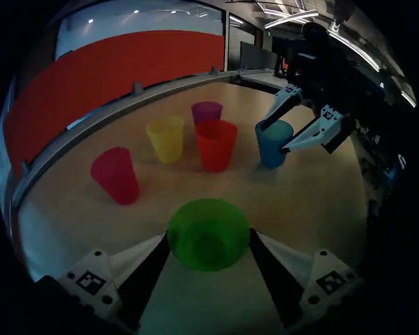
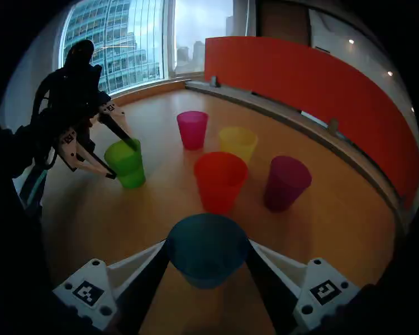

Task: Pour water

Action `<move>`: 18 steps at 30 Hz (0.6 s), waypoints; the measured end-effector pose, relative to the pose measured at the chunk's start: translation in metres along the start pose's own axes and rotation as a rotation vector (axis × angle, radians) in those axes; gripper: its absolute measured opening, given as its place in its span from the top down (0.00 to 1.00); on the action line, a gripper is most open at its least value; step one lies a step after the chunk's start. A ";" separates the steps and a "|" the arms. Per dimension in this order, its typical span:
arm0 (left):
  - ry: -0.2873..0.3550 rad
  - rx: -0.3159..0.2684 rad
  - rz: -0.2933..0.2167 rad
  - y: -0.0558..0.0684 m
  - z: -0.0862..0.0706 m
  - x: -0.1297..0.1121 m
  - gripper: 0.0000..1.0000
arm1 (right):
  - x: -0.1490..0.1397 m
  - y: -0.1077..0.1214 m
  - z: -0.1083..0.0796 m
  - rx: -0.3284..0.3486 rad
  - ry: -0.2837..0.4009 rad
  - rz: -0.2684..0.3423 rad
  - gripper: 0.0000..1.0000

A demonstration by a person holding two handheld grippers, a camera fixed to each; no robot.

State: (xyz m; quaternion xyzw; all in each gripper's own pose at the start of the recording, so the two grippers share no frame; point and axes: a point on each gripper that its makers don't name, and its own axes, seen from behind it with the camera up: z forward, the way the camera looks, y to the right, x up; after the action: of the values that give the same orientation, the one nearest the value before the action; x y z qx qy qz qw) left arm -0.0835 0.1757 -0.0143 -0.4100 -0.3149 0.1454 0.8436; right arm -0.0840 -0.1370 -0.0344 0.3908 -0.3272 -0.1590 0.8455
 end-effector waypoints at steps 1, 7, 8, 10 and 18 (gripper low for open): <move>-0.002 0.000 0.000 0.000 0.000 0.000 0.02 | 0.000 0.000 0.000 0.000 0.000 0.000 0.07; -0.010 0.006 0.004 -0.001 -0.001 -0.003 0.02 | 0.000 -0.001 0.000 -0.001 0.001 0.001 0.07; -0.011 0.007 0.004 -0.001 -0.001 -0.004 0.02 | -0.001 -0.002 0.000 -0.001 0.001 0.001 0.07; -0.014 0.010 0.005 -0.001 -0.003 -0.005 0.02 | -0.002 -0.002 0.000 -0.002 0.001 0.004 0.07; -0.026 0.013 0.001 0.001 -0.006 -0.016 0.02 | -0.004 -0.002 -0.001 -0.006 0.010 0.021 0.07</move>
State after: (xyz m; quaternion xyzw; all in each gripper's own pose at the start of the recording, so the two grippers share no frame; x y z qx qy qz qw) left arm -0.0914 0.1647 -0.0243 -0.4028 -0.3248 0.1530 0.8419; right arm -0.0864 -0.1357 -0.0383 0.3854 -0.3264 -0.1491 0.8501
